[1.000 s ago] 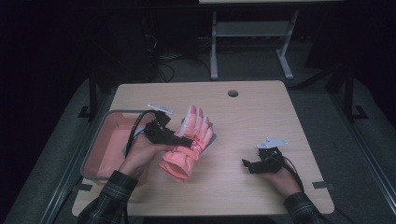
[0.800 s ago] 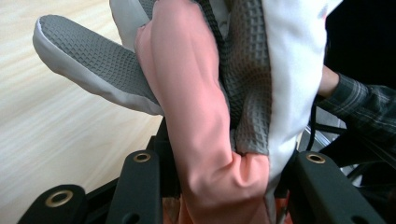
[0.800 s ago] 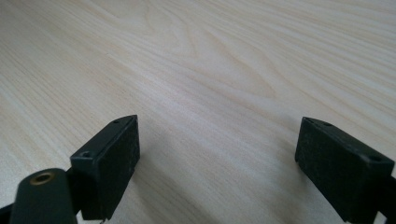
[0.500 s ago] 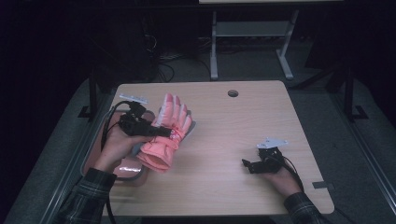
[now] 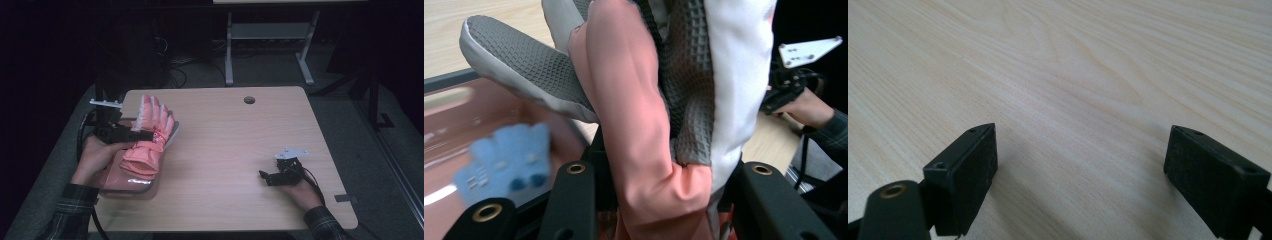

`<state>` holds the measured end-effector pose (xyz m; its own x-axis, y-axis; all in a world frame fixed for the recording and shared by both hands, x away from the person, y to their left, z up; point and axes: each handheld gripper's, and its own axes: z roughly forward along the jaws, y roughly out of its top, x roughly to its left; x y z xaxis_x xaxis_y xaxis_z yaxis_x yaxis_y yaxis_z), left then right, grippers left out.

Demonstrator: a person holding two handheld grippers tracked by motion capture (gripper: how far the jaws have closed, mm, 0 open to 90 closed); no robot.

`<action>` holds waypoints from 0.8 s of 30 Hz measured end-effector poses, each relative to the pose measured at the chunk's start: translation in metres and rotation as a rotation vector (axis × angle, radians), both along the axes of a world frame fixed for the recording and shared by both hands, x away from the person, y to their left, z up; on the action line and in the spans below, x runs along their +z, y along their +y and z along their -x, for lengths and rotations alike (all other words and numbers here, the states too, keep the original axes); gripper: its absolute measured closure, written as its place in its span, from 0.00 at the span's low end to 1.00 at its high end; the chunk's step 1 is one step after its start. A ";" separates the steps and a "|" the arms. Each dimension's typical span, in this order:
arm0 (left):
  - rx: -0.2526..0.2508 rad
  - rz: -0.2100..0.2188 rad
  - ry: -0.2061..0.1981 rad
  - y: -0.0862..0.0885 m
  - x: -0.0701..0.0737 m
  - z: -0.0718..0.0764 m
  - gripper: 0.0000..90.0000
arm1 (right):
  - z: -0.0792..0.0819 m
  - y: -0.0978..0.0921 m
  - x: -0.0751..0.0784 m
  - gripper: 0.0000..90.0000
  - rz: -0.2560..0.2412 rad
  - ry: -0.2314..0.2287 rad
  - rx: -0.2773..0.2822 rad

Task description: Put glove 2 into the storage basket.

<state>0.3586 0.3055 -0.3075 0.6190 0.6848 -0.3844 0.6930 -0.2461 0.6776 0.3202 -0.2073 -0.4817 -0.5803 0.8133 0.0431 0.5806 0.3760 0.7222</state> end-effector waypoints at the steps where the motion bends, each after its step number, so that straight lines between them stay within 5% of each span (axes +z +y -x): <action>1: 0.009 -0.005 0.001 0.005 0.000 0.001 0.65 | 0.000 0.000 0.000 0.15 0.000 0.000 0.000; 12: 0.126 -0.022 0.025 0.049 -0.018 0.004 0.65 | 0.000 0.000 0.000 0.15 0.001 0.001 -0.002; 24: 0.132 -0.066 0.112 0.043 -0.064 -0.015 0.64 | 0.000 0.000 0.000 0.15 0.001 0.001 -0.003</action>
<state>0.3733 0.3481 -0.3712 0.4780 0.7834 -0.3972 0.7923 -0.1893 0.5801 0.3201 -0.2072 -0.4817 -0.5781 0.8148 0.0433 0.5825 0.3749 0.7212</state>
